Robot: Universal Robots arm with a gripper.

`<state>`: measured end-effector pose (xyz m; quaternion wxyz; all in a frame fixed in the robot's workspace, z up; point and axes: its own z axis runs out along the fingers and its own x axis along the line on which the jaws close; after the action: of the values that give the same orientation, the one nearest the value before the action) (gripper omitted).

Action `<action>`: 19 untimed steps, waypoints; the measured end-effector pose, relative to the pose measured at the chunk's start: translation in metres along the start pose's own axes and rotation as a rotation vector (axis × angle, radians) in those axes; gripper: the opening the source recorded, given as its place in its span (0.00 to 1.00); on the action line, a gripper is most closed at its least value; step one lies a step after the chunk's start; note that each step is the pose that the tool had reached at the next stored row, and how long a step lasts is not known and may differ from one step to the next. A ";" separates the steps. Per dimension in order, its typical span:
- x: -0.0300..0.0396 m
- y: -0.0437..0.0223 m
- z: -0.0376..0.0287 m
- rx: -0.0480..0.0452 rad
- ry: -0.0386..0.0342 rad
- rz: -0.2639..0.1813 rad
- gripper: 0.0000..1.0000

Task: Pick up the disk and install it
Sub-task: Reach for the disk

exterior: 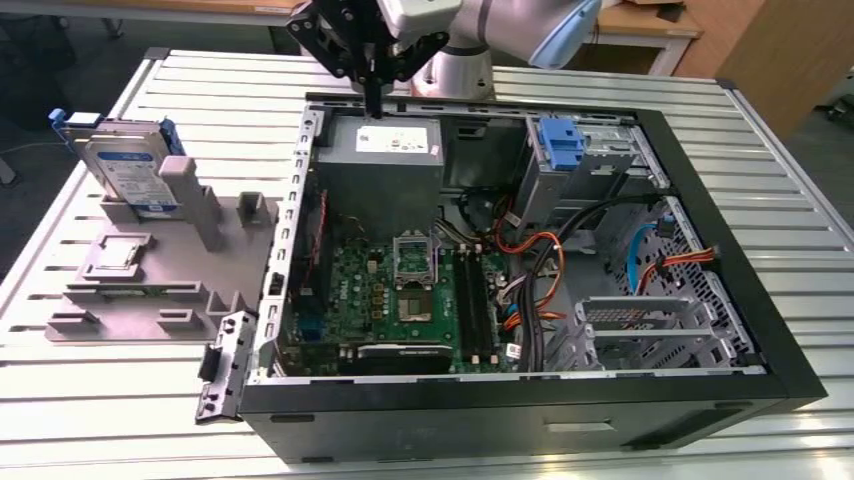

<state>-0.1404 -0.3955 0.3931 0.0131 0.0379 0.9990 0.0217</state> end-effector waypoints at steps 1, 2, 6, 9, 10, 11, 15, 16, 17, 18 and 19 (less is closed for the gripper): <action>0.0019 0.0003 0.0000 0.0001 0.0000 0.000 0.10; 0.0035 0.0003 0.0000 0.0001 0.0000 0.000 0.10; 0.0063 0.0002 0.0001 0.0001 0.0001 0.000 0.10; 0.0063 0.0002 0.0001 0.0001 0.0001 0.000 0.10; 0.0063 0.0002 0.0001 0.0001 0.0001 0.000 0.10; 0.0063 0.0002 0.0001 0.0001 0.0001 0.000 0.10; 0.0073 0.0001 0.0002 0.0000 0.0001 0.000 0.10; 0.0076 0.0001 0.0001 0.0001 0.0001 0.000 0.10; 0.0080 0.0001 0.0002 0.0000 0.0001 0.000 0.10; 0.0085 0.0000 0.0001 0.0000 0.0001 0.000 0.10; 0.0093 -0.0001 0.0001 0.0000 0.0001 0.000 0.10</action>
<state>-0.1496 -0.3949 0.3927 0.0130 0.0380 0.9990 0.0217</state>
